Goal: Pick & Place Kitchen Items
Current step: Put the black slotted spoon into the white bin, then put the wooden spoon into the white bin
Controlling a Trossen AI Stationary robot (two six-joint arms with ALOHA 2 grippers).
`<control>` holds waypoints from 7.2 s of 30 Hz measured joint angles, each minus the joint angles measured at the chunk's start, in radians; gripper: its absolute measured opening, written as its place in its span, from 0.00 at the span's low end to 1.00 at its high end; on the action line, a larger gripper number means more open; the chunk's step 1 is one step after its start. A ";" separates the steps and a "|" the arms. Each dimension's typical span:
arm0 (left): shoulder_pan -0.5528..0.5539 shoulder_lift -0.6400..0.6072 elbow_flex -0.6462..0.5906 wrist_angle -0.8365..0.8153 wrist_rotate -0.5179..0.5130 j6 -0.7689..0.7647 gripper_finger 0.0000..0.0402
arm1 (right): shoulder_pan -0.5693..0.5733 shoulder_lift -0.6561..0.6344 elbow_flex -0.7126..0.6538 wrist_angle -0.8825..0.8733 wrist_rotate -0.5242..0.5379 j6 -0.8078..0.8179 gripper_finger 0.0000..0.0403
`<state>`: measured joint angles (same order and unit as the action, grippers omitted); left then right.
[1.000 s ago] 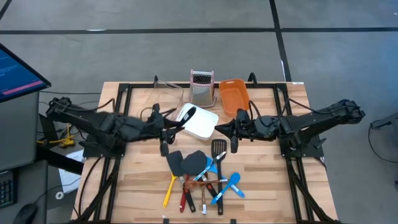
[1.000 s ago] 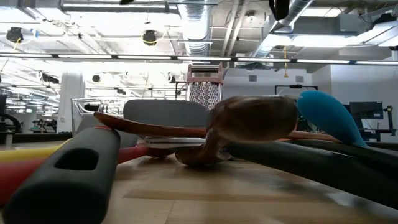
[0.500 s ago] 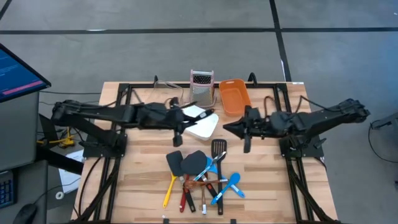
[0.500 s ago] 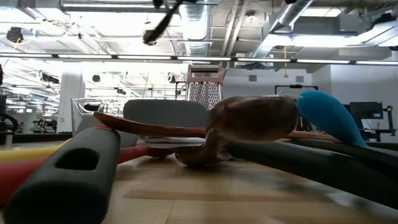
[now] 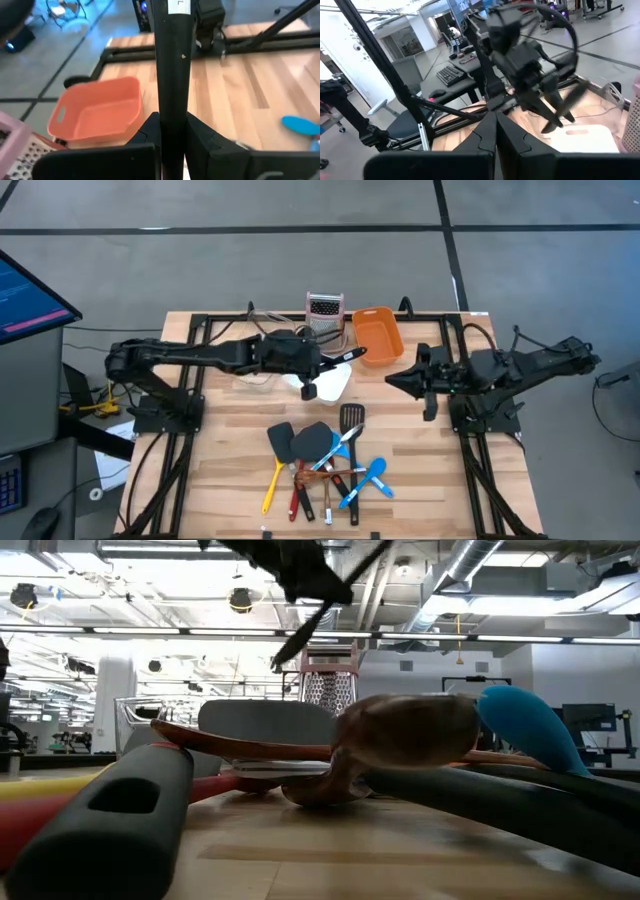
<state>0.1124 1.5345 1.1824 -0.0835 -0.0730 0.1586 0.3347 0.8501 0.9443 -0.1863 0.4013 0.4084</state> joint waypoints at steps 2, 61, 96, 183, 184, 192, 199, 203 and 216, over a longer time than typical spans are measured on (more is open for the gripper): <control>0.017 0.033 0.000 -0.004 0.011 0.000 0.06 | -0.002 -0.008 0.000 -0.015 0.007 0.000 0.00; 0.116 0.183 -0.303 0.296 0.024 0.047 0.19 | -0.001 -0.006 0.000 -0.098 0.098 0.000 0.00; -0.012 -0.252 -0.303 0.453 0.045 -0.193 0.10 | -0.001 -0.007 0.001 -0.097 0.096 0.000 0.00; -0.690 -0.393 -0.303 0.412 -0.275 -0.321 0.01 | 0.235 0.619 0.536 -0.651 0.122 0.189 0.00; -0.691 -0.393 -0.303 0.411 -0.274 -0.321 0.01 | 0.242 0.634 0.536 -0.647 0.084 0.178 0.00; -0.691 -0.393 -0.303 0.404 -0.272 -0.312 0.01 | 0.291 0.754 0.536 -0.641 -0.088 0.169 0.00; -0.691 -0.446 -0.303 0.384 -0.275 -0.289 0.01 | 0.282 0.857 0.536 -0.636 -0.087 0.210 0.00; -0.690 -0.471 -0.304 0.339 -0.277 -0.289 0.01 | 0.262 0.914 0.537 -0.635 -0.088 0.211 0.02; -0.723 -0.536 -0.304 0.232 -0.275 -0.305 0.01 | 0.214 1.020 0.536 -0.566 -0.116 0.265 0.35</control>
<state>-0.6105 0.9985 0.8787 0.1482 -0.3481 -0.1463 0.5486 1.8705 1.4803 -0.7528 0.2852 0.6736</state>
